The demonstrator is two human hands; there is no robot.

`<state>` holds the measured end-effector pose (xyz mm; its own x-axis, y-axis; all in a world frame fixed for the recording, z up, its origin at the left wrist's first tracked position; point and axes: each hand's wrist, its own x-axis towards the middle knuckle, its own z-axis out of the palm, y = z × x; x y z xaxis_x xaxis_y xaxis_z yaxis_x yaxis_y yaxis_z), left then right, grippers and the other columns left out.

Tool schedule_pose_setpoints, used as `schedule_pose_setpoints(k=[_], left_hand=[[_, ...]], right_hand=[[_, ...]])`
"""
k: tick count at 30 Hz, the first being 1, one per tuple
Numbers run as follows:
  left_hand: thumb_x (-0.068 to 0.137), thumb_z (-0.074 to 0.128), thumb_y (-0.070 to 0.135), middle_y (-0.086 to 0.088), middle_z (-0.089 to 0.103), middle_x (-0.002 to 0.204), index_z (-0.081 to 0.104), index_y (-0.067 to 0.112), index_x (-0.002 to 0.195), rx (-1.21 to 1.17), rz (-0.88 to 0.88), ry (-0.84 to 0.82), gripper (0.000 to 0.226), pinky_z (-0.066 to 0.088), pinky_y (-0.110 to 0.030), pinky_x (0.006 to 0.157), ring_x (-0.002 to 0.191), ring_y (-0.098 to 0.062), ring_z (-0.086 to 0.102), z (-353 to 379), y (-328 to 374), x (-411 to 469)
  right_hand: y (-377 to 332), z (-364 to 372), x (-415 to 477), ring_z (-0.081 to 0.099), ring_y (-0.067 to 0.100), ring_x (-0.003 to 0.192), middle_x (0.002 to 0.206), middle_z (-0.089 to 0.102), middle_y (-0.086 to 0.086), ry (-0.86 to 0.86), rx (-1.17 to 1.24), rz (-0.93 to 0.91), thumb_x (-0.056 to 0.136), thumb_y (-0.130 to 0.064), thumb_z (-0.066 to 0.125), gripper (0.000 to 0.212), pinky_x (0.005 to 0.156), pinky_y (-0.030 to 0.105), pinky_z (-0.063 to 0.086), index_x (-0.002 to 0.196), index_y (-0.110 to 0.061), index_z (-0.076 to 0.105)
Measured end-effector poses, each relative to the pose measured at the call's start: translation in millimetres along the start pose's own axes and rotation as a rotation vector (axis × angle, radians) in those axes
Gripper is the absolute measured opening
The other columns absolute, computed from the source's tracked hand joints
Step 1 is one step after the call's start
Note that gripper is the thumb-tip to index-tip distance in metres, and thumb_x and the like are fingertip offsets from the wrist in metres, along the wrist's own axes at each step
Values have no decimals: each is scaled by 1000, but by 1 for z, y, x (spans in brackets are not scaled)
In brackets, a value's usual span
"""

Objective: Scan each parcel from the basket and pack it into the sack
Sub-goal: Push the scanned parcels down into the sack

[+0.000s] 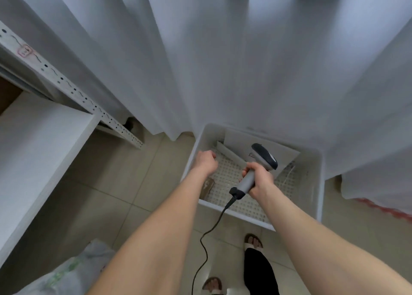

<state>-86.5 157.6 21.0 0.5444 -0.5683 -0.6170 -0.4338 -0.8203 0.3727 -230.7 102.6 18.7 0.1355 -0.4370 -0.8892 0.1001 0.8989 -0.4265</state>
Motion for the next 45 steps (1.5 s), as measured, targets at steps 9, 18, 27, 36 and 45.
schedule_pose_setpoints(k=[9, 18, 27, 36, 45], left_hand=[[94, 47, 9, -13, 38, 147, 42, 16, 141, -32, 21, -132, 48, 43, -34, 99, 125, -29, 49, 116, 19, 168], [91, 61, 22, -13, 40, 146, 29, 23, 149, -297, -30, -285, 66, 42, -29, 95, 127, -28, 46, 283, -1, 330], [87, 66, 31, -10, 37, 149, 28, 13, 149, -436, -151, -267, 75, 43, -27, 93, 127, -25, 45, 343, -16, 390], [83, 69, 11, -16, 71, 95, 72, 3, 97, -706, -403, 127, 17, 57, -34, 76, 77, -27, 68, 209, -20, 297], [89, 52, -4, -16, 60, 100, 55, -2, 122, -839, -263, -31, 33, 52, -35, 76, 89, -24, 58, 24, 33, 138]], right_hand=[[-20, -15, 185, 51, 16, 58, 68, 55, 6, 107, 89, 43, 92, -8, 59, 14, 60, 32, 48, 78, -6, 56], [27, -64, 382, 53, 17, 56, 67, 56, 6, 183, 185, 106, 92, -13, 62, 13, 57, 34, 52, 83, -5, 56], [48, -81, 444, 53, 16, 54, 65, 56, 7, 177, 202, 98, 92, -14, 64, 16, 63, 37, 56, 81, -5, 59], [15, -43, 320, 53, 16, 53, 60, 55, 5, 135, 118, 76, 89, -13, 67, 14, 59, 33, 53, 81, -5, 59], [-51, 9, 117, 44, 17, 44, 53, 47, 7, 47, 11, -41, 87, -2, 65, 18, 46, 27, 41, 73, -5, 53]])
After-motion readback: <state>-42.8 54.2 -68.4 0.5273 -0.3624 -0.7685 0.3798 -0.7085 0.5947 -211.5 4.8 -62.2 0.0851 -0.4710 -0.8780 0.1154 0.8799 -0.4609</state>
